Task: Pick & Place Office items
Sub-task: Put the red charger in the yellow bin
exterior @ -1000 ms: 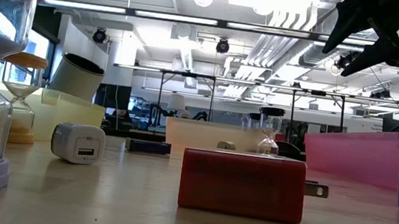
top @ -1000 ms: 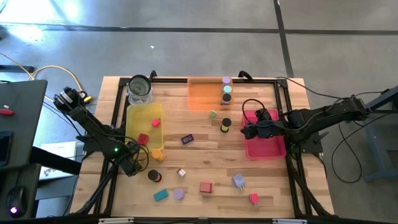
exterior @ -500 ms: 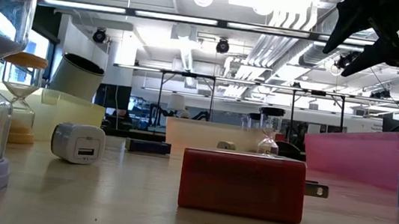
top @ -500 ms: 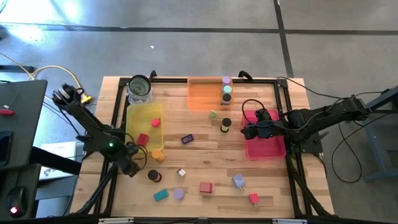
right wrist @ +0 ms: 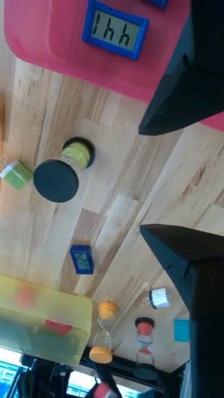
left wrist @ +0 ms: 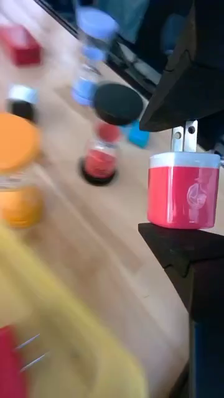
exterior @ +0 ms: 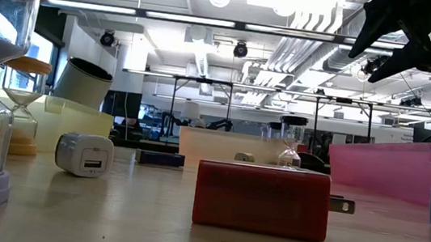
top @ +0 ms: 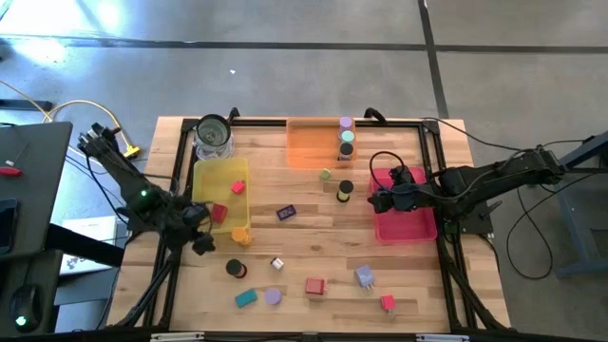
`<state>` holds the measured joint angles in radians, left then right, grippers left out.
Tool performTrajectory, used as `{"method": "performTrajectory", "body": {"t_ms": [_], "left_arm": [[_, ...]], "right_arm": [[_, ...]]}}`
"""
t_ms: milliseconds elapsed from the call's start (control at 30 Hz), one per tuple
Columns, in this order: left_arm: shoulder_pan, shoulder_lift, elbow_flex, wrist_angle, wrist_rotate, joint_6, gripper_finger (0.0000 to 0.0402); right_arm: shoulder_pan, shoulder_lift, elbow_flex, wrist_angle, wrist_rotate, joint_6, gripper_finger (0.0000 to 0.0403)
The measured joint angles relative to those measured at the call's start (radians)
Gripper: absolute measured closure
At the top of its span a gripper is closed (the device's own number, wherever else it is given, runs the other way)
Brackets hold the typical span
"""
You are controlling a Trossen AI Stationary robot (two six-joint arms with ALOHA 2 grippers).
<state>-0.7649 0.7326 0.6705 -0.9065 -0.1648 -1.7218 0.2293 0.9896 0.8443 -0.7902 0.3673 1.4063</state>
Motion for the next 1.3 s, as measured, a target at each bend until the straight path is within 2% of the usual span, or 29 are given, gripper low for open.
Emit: {"method": "performTrajectory", "body": {"t_ms": [300,500,733,867,1067,1300], "left_arm": [[0.251,-0.065,0.061,-0.176,-0.012,0.225,0.0168],[0.524,-0.060,0.075,-0.307,0.079,0.428,0.0167],[0.835,-0.009,0.075,-0.316,0.127,0.701,0.0167],[0.973,0.056,0.075,-0.316,0.164,0.837,0.0167],[1.086,0.177,0.075,-0.291,0.168,0.973,0.0167],[1.103,0.270,0.074,-0.249,0.171,0.992,0.0167]], "right_arm": [[0.000,0.000,0.000,0.000,0.000,-0.022,0.0168],[0.000,0.000,0.000,-0.005,0.000,-0.024,0.0168],[0.000,0.000,0.000,-0.020,-0.002,-0.024,0.0168],[0.000,0.000,0.000,-0.020,-0.003,-0.042,0.0168],[0.000,0.000,0.000,-0.020,-0.005,-0.050,0.0168],[0.000,0.000,0.000,-0.021,-0.008,-0.069,0.0168]]}}
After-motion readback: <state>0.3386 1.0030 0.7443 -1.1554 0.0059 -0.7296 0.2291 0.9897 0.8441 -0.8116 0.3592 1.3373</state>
